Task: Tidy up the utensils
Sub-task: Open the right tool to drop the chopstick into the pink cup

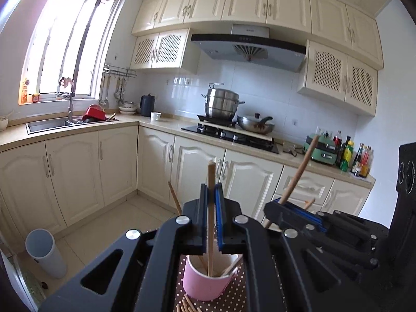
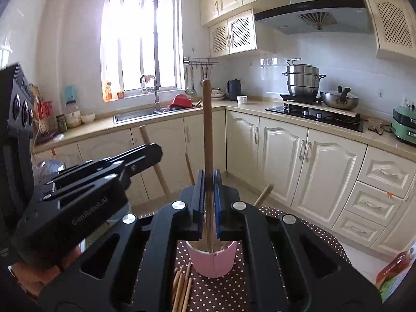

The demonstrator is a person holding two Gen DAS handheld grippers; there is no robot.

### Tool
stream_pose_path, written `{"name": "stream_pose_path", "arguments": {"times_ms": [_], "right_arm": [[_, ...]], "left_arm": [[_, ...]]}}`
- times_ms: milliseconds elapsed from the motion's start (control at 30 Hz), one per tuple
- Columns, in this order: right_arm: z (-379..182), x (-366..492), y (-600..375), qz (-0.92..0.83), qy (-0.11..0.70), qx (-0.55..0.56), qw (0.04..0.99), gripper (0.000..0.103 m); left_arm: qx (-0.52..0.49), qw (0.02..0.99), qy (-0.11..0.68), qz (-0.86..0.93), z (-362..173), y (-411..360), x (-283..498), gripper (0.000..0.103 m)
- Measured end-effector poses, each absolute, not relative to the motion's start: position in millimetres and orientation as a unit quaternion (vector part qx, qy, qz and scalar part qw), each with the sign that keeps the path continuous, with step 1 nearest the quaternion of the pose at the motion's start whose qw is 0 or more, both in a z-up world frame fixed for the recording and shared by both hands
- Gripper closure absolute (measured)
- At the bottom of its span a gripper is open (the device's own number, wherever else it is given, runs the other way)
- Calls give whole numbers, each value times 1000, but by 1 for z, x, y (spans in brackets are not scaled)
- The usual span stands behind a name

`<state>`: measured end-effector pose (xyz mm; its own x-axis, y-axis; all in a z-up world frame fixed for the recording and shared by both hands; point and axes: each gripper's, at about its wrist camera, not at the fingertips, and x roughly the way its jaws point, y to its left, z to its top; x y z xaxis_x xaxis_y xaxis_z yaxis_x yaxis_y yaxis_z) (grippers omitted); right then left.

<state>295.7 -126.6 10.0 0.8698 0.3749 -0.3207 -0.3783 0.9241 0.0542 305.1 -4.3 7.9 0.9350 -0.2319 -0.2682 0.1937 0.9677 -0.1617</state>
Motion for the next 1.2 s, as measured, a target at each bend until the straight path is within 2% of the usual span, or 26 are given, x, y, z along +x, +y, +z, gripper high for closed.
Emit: {"name": "stream_pose_path", "arguments": {"times_ms": [467,867,933,967,1167,1200], "right_arm": [[-30,297,-129,177,200,-17,964,96],[-38,297,-137,176,212,-2,961,96],[-38,296,-136,176,211,-3,961,96],[-37,296,-137,176,212,-3,961,96],[-35,291,-139,173,212,1,962,95],[-34,289,-140,172,211,1,962,95]], "left_arm": [[-34,979,170,-108,-26,-8,303,97],[-26,977,179,-114,-26,-13,301,96],[-28,976,184,-115,-25,-12,301,81],[-30,976,183,-114,-25,-13,299,68],[-33,978,172,-111,-20,-9,286,48],[-35,979,170,-109,-19,-7,284,40]]}}
